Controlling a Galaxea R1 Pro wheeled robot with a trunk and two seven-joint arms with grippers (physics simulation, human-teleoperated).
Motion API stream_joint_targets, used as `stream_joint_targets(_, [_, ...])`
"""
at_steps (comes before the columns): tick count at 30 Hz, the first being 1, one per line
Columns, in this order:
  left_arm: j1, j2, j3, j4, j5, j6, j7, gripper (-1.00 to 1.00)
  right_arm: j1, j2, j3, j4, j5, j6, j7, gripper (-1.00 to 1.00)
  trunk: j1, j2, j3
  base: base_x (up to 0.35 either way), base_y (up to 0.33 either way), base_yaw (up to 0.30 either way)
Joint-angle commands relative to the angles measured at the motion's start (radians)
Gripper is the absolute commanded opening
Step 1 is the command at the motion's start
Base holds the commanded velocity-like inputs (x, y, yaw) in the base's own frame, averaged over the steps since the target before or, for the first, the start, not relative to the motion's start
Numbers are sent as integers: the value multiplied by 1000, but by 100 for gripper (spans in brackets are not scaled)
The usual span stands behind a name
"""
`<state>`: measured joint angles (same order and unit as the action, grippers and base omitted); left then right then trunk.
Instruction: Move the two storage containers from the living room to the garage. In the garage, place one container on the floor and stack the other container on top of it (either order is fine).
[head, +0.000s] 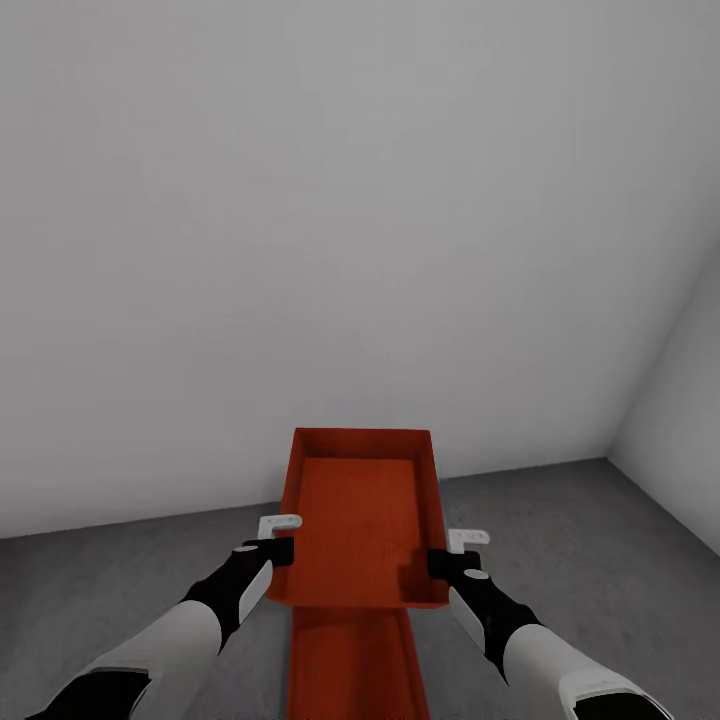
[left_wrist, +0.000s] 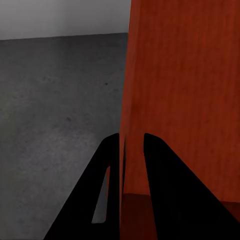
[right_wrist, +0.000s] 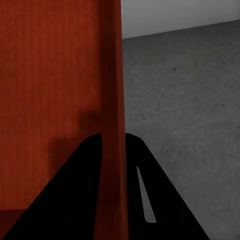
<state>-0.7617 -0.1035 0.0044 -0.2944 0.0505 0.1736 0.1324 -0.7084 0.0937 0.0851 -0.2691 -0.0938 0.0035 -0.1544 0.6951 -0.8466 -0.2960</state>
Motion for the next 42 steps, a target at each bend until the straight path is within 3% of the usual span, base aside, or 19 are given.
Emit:
stream_joint_targets(1, [-1, 1, 21, -12, -15, -39, 10, -100, 0, -3, -14, 2, -10, 0, -11, -100, 4, -8, -6, 0, 0, 0])
stream_joint_targets(8, [-1, 1, 21, -13, -15, -39, 10, -100, 0, -3, -14, 2, -10, 0, -11, -100, 31, -57, -39, 0, 0, 0])
stream_joint_targets(42, [-1, 1, 22, -13, -16, -40, 10, -100, 0, -4, -14, 2, -10, 0, -11, -100, 31, -57, -94, 0, 0, 0])
